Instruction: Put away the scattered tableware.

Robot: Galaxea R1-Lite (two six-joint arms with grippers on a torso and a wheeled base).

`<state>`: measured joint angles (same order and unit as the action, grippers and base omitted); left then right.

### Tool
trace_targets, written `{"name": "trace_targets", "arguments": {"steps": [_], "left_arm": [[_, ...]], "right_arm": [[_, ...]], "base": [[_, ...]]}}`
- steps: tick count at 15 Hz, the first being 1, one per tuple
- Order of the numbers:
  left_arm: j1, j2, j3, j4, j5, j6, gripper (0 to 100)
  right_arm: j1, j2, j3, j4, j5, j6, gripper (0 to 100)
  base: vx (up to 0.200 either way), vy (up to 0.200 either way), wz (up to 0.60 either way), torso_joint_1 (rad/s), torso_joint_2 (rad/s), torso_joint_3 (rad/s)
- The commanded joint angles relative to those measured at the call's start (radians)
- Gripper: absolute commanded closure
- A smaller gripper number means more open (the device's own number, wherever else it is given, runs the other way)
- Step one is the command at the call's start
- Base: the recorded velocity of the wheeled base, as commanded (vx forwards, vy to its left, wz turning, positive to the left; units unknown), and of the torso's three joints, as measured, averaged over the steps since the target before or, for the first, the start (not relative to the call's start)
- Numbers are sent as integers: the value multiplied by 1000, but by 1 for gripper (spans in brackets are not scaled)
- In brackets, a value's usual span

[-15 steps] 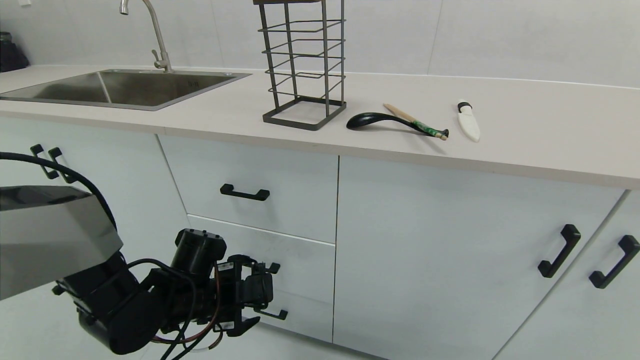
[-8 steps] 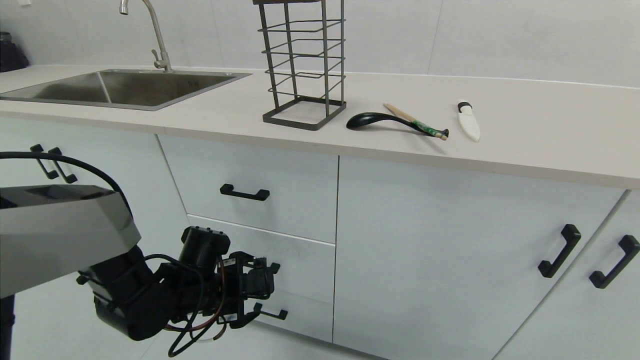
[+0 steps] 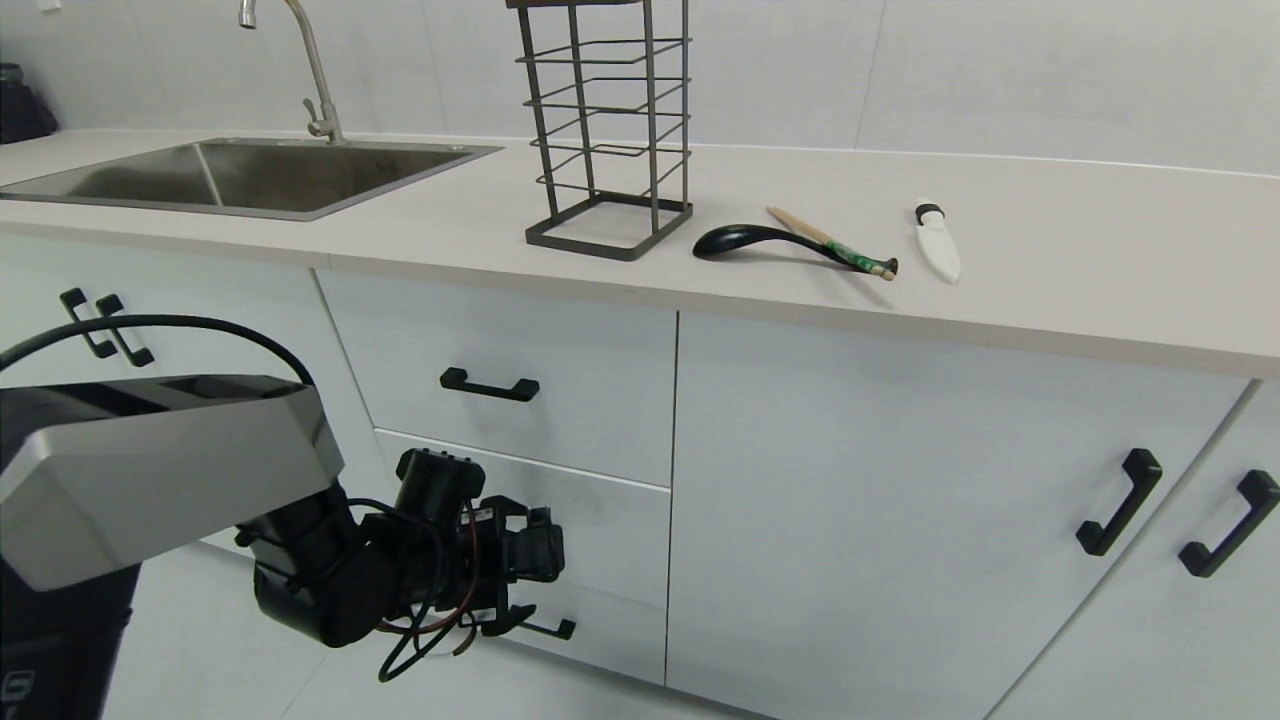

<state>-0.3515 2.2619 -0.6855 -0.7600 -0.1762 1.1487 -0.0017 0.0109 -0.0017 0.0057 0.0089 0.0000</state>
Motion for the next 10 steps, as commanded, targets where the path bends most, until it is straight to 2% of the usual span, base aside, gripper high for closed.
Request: {"name": "trace_targets", "arguments": {"steps": [1,7,10], "left_arm": [[8,62,-34,-1,-3,0,0],[-1,143,-92,-1,-5,2,0],[-1,142,-66,5,-9,17,0]], "right_arm": [[0,1,0,0,0,0,100],[0,0,0,0,0,0,100],[0,1,0,0,0,0,100]], "base": [[0,0,0,0,0,0],[0,0,0,0,0,0],[0,0,0,0,0,0]]}}
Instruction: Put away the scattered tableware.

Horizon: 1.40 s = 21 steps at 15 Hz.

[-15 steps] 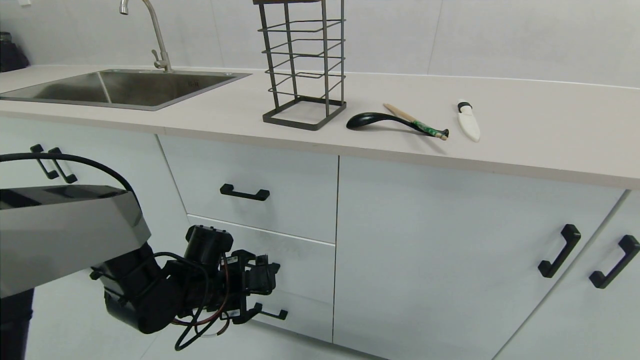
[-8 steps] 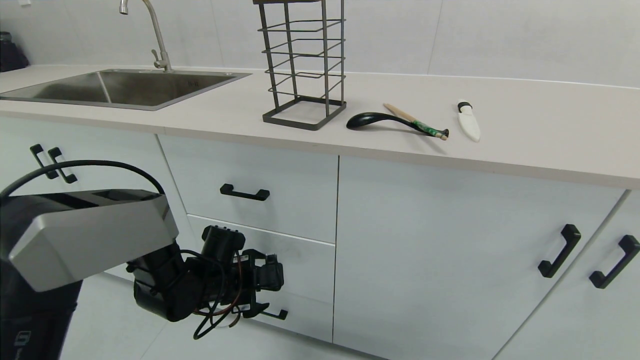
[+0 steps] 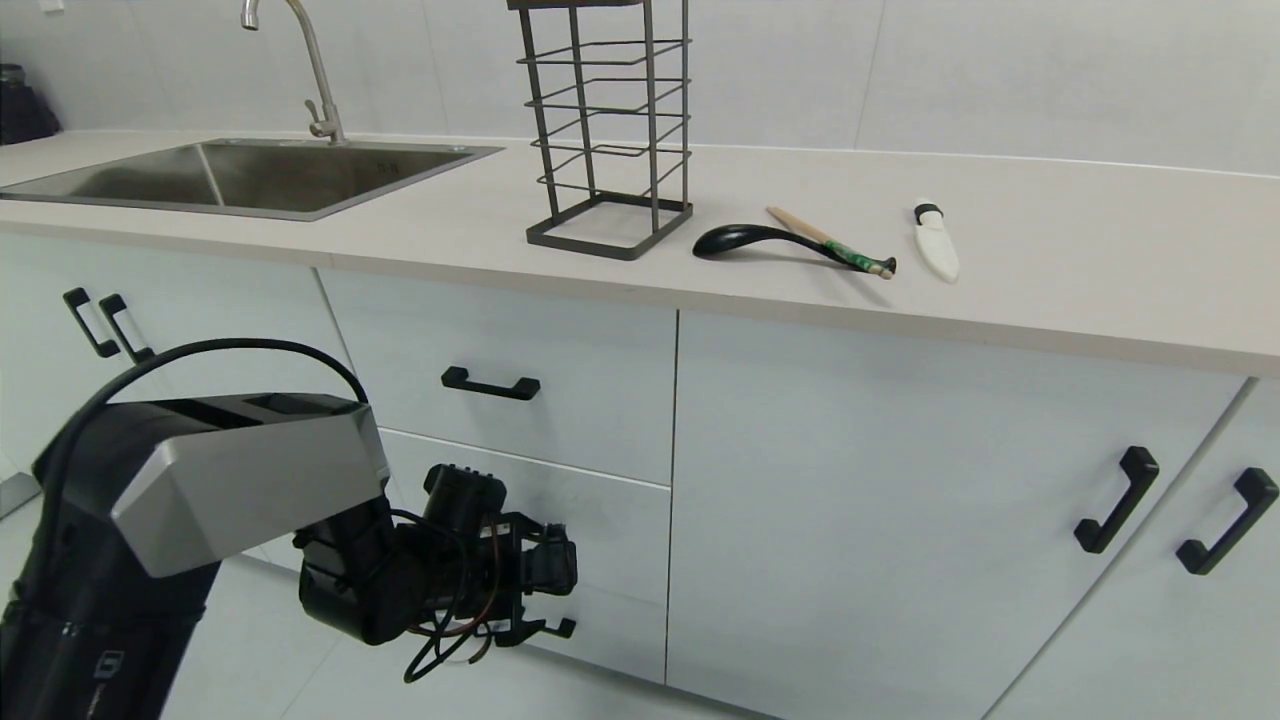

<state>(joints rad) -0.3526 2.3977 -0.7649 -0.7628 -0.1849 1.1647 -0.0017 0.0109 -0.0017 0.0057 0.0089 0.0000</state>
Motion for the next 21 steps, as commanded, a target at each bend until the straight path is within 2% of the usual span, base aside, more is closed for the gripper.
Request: {"name": "trace_targets", "arguments": {"steps": [1,8,11,13,14,15,16,19,21], "left_arm": [[0,3,27,7,-2,4,0],[3,-94,150,3,-7,7,0],[-3,-282,226,13,-10,1,0],[-28,-503,291,83,-8,-17,0],[-40,-580,291,145,-7,-37,0],[-69,-690,274,258,-4,-77,0],[-82,-732,253,304,-4,-95,0],[-72,-704,136,333,-24,-100,0],[-51,-624,111,323,-41,-99,0]], "right_arm": [[0,1,0,0,0,0,100],[0,1,0,0,0,0,100],[0,1,0,0,0,0,100],[0,1,0,0,0,0,100],[0,1,0,0,0,0,100],[0,1,0,0,0,0,100],[0,0,0,0,0,0,100],[0,1,0,0,0,0,100],[0,1,0,0,0,0,100]], "base": [[0,0,0,0,0,0],[0,0,0,0,0,0],[0,0,0,0,0,0],[0,0,0,0,0,0],[0,0,0,0,0,0],[0,0,0,0,0,0],[0,0,0,0,0,0],[0,0,0,0,0,0],[0,0,0,0,0,0]]}}
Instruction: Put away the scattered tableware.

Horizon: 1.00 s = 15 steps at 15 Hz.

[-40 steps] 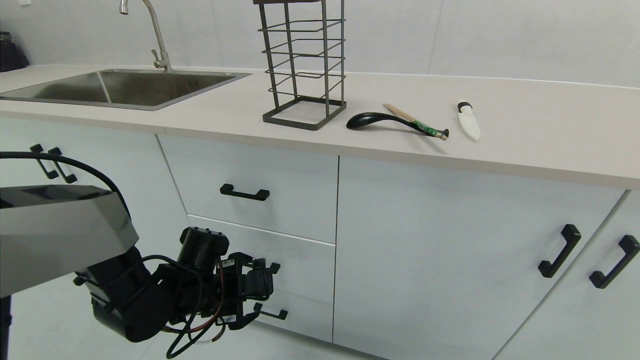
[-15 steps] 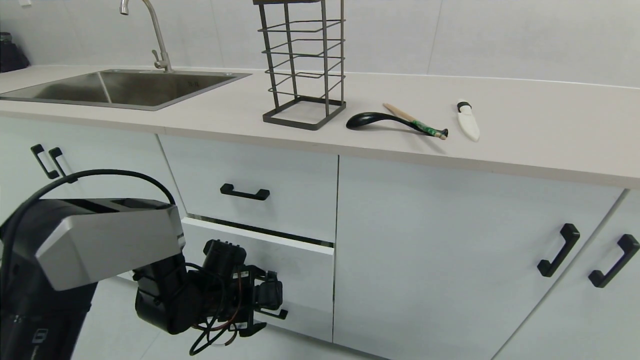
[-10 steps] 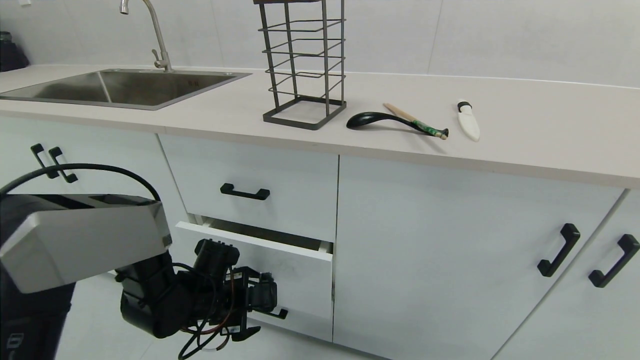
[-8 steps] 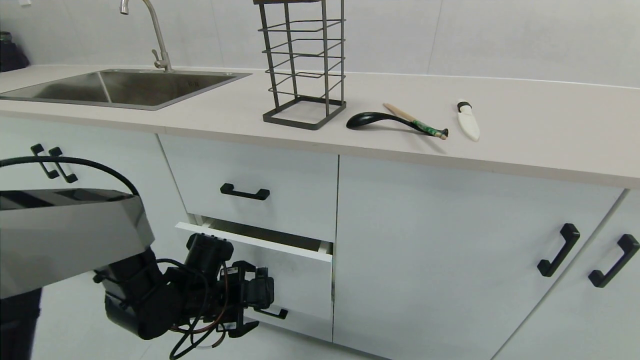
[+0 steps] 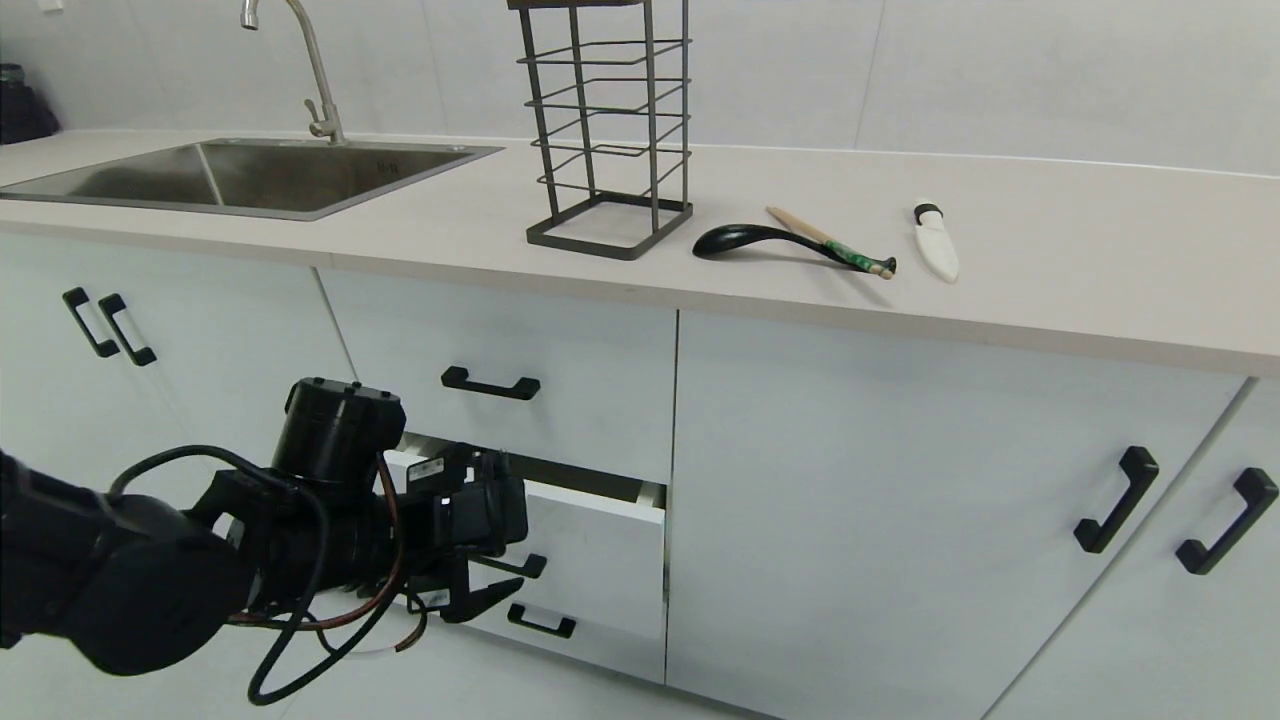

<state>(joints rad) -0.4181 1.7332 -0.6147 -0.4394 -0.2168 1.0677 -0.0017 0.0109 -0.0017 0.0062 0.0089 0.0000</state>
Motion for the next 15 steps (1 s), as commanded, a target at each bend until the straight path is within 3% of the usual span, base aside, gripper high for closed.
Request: {"name": "trace_targets", "arguments": {"steps": [1,7,12,15], "left_arm": [[15,85,-50,-5,-12,0,0],[5,327,-166,-62,-21,9,0],[-19,359,-152,-70,-21,14,0],[-24,296,-83,-71,-21,12,0]], "right_arm": [[0,0,0,0,0,0,100],[0,0,0,0,0,0,100],[0,1,0,0,0,0,100],[0,1,0,0,0,0,100]], "base": [[0,0,0,0,0,0],[0,0,0,0,0,0],[0,0,0,0,0,0],[0,0,0,0,0,0]]}}
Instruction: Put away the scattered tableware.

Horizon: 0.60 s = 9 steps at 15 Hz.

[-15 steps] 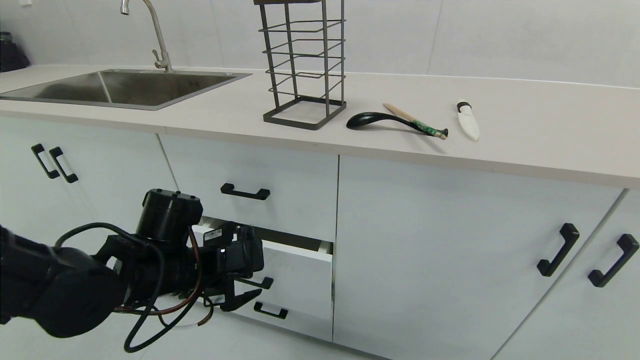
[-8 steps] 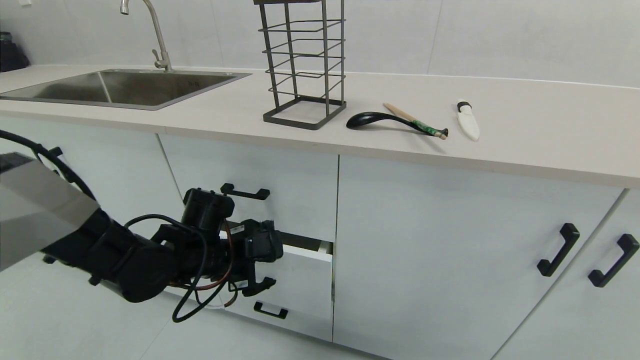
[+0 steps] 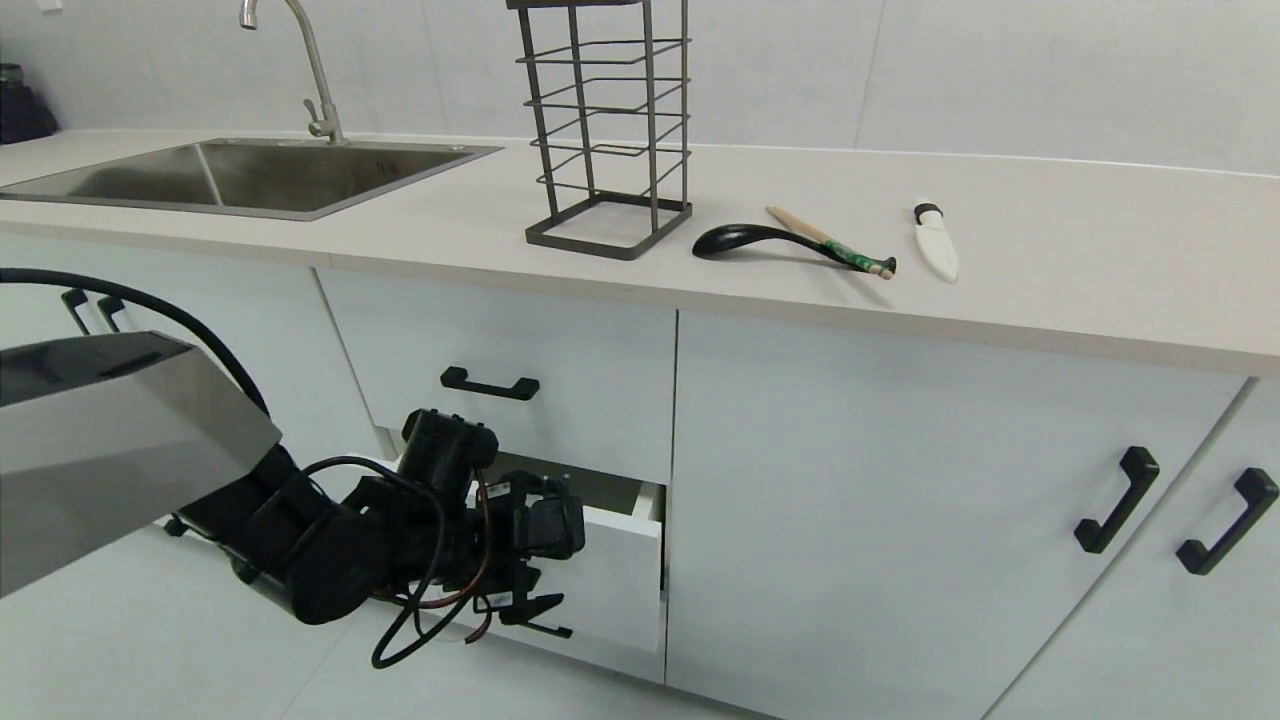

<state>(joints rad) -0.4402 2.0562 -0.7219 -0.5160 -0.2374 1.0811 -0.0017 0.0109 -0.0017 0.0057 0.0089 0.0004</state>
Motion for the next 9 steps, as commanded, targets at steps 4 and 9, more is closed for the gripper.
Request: {"name": "trace_targets", "arguments": {"steps": [4,9], "left_arm": [[-26,-212,228,7,0,-3,0],[-49,-366,375,8,-2,-13,0]], "right_arm": [[0,0,0,0,0,0,100],[0,1,0,0,0,0,100]], "base": [[0,0,0,0,0,0],[0,0,0,0,0,0]]}}
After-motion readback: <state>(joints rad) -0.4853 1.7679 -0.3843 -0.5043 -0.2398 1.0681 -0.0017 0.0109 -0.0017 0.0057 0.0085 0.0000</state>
